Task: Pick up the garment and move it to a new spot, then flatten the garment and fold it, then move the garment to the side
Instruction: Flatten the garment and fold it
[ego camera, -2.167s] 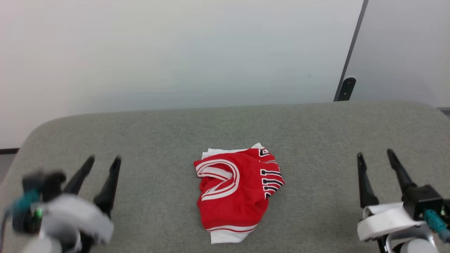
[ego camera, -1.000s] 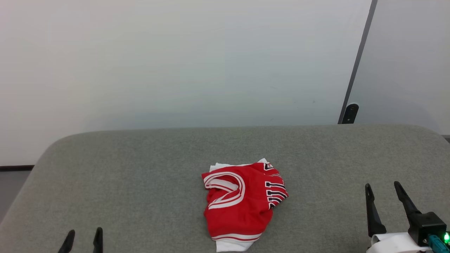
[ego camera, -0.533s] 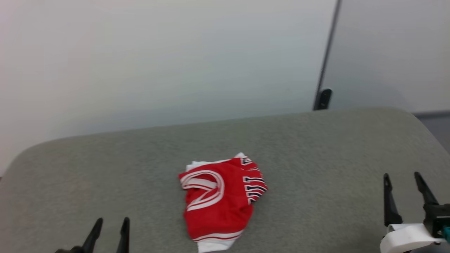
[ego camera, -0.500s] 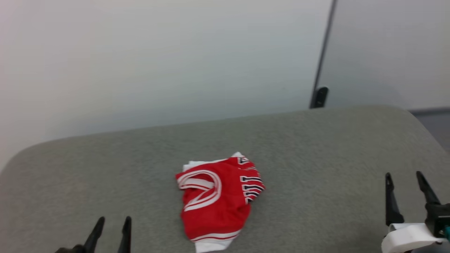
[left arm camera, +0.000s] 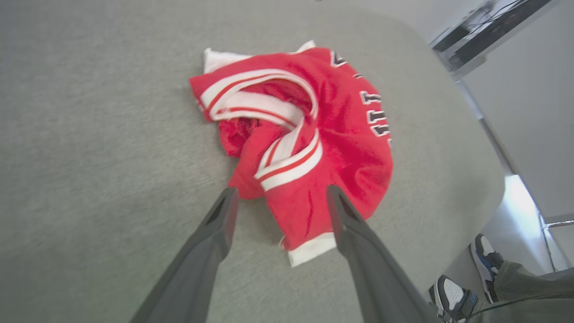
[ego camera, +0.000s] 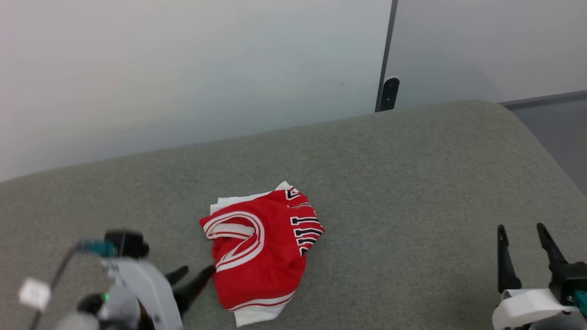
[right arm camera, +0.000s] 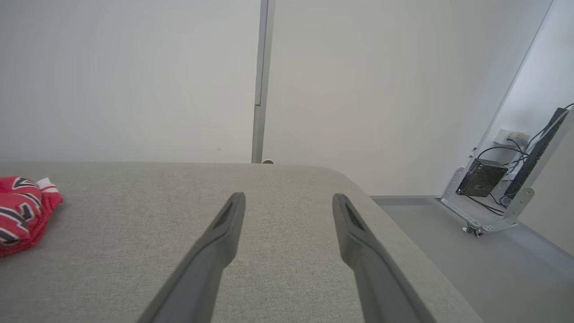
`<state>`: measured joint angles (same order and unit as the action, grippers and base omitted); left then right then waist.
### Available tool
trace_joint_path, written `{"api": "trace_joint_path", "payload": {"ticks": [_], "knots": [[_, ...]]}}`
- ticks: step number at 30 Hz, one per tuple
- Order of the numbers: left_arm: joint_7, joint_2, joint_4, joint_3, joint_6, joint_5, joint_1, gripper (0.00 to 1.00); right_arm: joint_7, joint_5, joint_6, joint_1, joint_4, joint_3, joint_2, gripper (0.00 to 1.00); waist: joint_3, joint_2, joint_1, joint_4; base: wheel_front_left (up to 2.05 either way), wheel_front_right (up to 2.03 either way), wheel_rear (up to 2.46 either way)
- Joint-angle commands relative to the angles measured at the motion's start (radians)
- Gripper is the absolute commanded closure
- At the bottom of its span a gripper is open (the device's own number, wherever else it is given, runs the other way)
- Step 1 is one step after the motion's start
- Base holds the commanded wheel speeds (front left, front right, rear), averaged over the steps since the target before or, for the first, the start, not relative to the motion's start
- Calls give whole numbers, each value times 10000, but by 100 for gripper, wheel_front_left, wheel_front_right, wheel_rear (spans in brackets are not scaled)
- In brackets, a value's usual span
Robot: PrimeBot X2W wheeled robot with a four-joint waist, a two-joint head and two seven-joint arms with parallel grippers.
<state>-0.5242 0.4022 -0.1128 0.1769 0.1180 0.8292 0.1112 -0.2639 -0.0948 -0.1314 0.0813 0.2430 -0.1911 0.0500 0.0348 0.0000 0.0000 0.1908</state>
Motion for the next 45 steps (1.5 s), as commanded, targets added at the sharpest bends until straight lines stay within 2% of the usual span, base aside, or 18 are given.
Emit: {"api": "trace_joint_path", "payload": {"ticks": [1, 5, 8, 10, 12, 14, 19, 21, 24, 28, 33, 35, 36, 37, 38, 39, 45], "knots": [[-315, 109, 7, -30, -143, 161, 219, 0, -10, 49, 14, 114, 25, 40, 6, 0, -33, 0, 0, -64, 0, 0, 0], [-3102, 410, 90, 176, -1209, 1006, 1230, 0, -10, 76, 14, 245, 184, 250, 3, 0, -133, 0, 0, -127, 0, 0, 0], [-4553, 474, 147, 334, -2041, 1285, 1840, 0, -10, 119, 14, 382, 238, 416, 6, 0, -253, 0, 0, -103, 0, 0, 0], [-5117, 529, 136, 441, -2425, 1299, 2166, 0, -10, 185, 14, 450, 280, 551, 1, 0, -356, 0, 0, -40, 0, 0, 0], [-5417, 462, 104, 548, -2533, 1366, 2432, 0, -10, 270, 14, 521, 319, 652, 4, 0, -451, 0, 0, 35, 0, 0, 0], [-5761, 316, -136, 515, -2892, 1558, 2455, 0, -10, 355, 14, 554, 342, 747, 9, 0, -538, 0, 0, 126, 0, 0, 0], [-6388, 281, -307, 594, -3443, 1720, 2634, 0, -10, 473, 14, 678, 365, 801, 4, 0, -847, 0, 0, 305, 0, 0, 0], [-6536, 288, -356, 632, -3541, 1749, 2684, 0, -10, 533, 14, 710, 366, 794, 4, 0, -954, 0, 0, 358, 0, 0, 0], [-6578, 314, -532, 631, -3439, 1780, 2728, 0, -10, 607, 14, 753, 387, 860, 3, 0, -1111, 0, 0, 457, 0, 0, 0], [-6492, 610, -940, 826, -3110, 1473, 2775, 0, -10, 711, 14, 856, 394, 974, 4, 0, -1312, 0, 0, 591, 0, 0, 0], [-6232, 381, -1617, 769, -3003, 1611, 2733, 0, -10, 769, 14, 964, 355, 957, 1, 0, -1533, 0, 0, 711, 0, 0, 0], [-6073, 113, -1855, 599, -3044, 1841, 2762, 0, -10, 769, 14, 992, 331, 914, 4, 0, -1594, 0, 0, 715, 0, 0, 0], [-6002, 55, -1955, 584, -3020, 1862, 2794, 9, -10, 756, 14, 1005, 328, 902, 4, 0, -1620, 0, 0, 717, 0, 0, 0], [-5940, 21, -2031, 591, -2889, 1886, 2841, 48, -10, 748, 14, 1021, 321, 889, 4, 0, -1643, 0, 0, 715, 0, 0, 0], [-5882, -61, -2153, 504, -2922, 1993, 2858, 83, -10, 737, 14, 1032, 318, 874, 3, 0, -1659, 0, 0, 706, 0, 0, 0], [-5875, -92, -2257, 495, -2937, 1996, 2879, 100, -10, 728, 14, 1038, 321, 857, 4, 0, -1671, 0, 0, 696, 0, 0, 0], [-6046, 188, -2510, 697, -2841, 1742, 3043, 100, -10, 647, 14, 1134, 372, 813, 4, 0, -1668, 0, 0, 585, 0, 0, 0]]}}
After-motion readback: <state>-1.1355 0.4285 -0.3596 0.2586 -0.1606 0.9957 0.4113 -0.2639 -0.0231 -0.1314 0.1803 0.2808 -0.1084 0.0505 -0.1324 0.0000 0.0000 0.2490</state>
